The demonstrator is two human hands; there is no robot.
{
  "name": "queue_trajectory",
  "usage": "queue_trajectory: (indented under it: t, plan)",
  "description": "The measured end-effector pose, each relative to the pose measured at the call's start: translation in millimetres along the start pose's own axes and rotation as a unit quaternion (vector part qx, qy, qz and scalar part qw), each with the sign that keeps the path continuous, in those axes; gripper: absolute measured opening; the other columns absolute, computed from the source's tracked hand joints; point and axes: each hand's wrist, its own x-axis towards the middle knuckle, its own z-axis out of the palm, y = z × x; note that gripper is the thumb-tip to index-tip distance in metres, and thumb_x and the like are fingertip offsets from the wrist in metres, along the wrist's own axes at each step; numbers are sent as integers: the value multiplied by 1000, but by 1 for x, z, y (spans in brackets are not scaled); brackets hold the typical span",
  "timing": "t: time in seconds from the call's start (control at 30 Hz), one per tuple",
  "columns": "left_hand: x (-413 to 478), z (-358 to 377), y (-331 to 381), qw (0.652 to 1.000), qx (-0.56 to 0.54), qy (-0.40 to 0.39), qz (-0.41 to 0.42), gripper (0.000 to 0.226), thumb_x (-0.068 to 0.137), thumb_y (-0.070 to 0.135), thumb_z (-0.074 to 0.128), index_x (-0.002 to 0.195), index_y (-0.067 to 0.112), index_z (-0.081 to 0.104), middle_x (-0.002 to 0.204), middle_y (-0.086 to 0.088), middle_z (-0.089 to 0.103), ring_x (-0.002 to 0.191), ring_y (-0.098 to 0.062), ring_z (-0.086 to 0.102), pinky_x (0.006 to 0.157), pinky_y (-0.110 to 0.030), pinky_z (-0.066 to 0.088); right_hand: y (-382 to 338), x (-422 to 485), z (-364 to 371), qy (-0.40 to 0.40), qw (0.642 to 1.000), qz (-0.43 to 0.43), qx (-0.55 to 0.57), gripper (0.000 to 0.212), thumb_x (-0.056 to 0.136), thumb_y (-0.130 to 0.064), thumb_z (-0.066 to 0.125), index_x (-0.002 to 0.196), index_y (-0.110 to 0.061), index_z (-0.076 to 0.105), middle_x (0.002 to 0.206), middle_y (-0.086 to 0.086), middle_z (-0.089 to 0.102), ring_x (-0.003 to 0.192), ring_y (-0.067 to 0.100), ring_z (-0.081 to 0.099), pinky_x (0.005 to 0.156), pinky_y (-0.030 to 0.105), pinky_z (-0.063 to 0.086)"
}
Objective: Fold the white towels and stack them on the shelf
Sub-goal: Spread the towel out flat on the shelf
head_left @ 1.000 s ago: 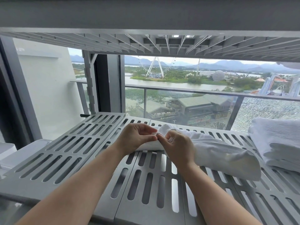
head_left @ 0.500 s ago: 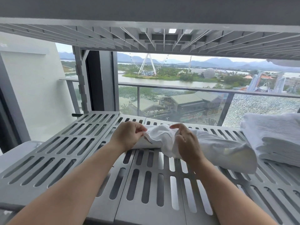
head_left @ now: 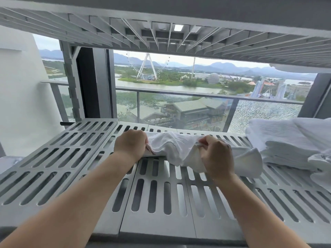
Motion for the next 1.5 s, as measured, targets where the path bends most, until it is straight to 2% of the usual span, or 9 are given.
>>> queue_trajectory:
  t: [0.17, 0.23, 0.37, 0.6, 1.07, 1.2, 1.3, 1.37, 1.5]
  plan:
    - [-17, -5, 24, 992, 123, -19, 3, 19, 91, 4, 55, 93, 15, 71, 86, -3, 69, 78, -25, 66, 69, -36, 52, 28, -8, -20, -152, 985, 53, -65, 16, 93, -26, 58, 96, -15, 69, 94, 10, 71, 95, 31, 64, 72, 31, 44]
    - [-26, -5, 38, 989, 148, -25, -5, 22, 90, 0, 51, 91, 13, 69, 83, -3, 64, 74, -25, 62, 65, -34, 48, 34, -17, -28, -137, 985, 38, -98, 16, 93, -26, 56, 96, -15, 67, 95, 8, 69, 100, 29, 60, 70, 30, 40]
    - [-41, 1, 57, 989, 130, -48, -56, 25, 92, 2, 46, 99, 12, 68, 102, -8, 66, 92, -29, 65, 68, -35, 48, 45, -27, -35, -158, 980, 19, -123, 14, 94, -25, 52, 97, -17, 63, 114, 6, 55, 113, 31, 44, 88, 39, 48]
    - [-44, 21, 71, 994, 65, -54, -75, 28, 96, 3, 40, 102, 13, 65, 99, -9, 67, 92, -30, 67, 79, -40, 55, 69, 2, -10, -296, 954, -27, -40, 18, 98, -26, 49, 109, -17, 59, 146, 16, 42, 134, 41, 38, 115, 47, 29]
    - [111, 110, 56, 997, -16, -53, -53, 27, 93, 2, 35, 90, 15, 58, 99, -9, 66, 78, -24, 51, 67, -35, 39, 124, 107, 113, -225, 972, -66, -2, 21, 99, -14, 46, 117, -10, 57, 157, 9, 35, 145, 35, 24, 120, 41, 17]
    - [144, 118, 42, 993, -114, -14, -31, 18, 96, 6, 43, 87, 12, 57, 101, -10, 62, 101, -34, 61, 73, -32, 40, 142, 128, 128, -121, 991, 46, 7, 14, 97, -17, 53, 105, -10, 62, 142, 16, 47, 133, 37, 39, 102, 40, 39]
    - [144, 120, 40, 995, -87, -25, -42, 20, 98, 3, 42, 98, 10, 61, 147, -15, 45, 126, -38, 53, 91, -45, 51, 165, 131, 111, 14, 970, 237, -45, 16, 93, -30, 62, 97, -17, 69, 112, 12, 59, 98, 31, 56, 82, 38, 51]
    - [135, 119, 33, 991, -51, 2, -124, 28, 97, 1, 37, 104, 12, 61, 134, -12, 53, 108, -34, 60, 83, -46, 53, 173, 128, 99, 11, 954, 301, 6, 12, 93, -23, 58, 97, -17, 68, 92, 6, 63, 81, 27, 58, 70, 33, 49]
    - [121, 100, 9, 950, -55, 62, -300, 36, 98, 8, 33, 111, 14, 66, 119, -14, 57, 100, -38, 60, 76, -43, 44, 135, 111, 89, -130, 983, 92, 88, 11, 89, -15, 55, 93, -18, 66, 79, 4, 71, 76, 26, 64, 66, 33, 50]
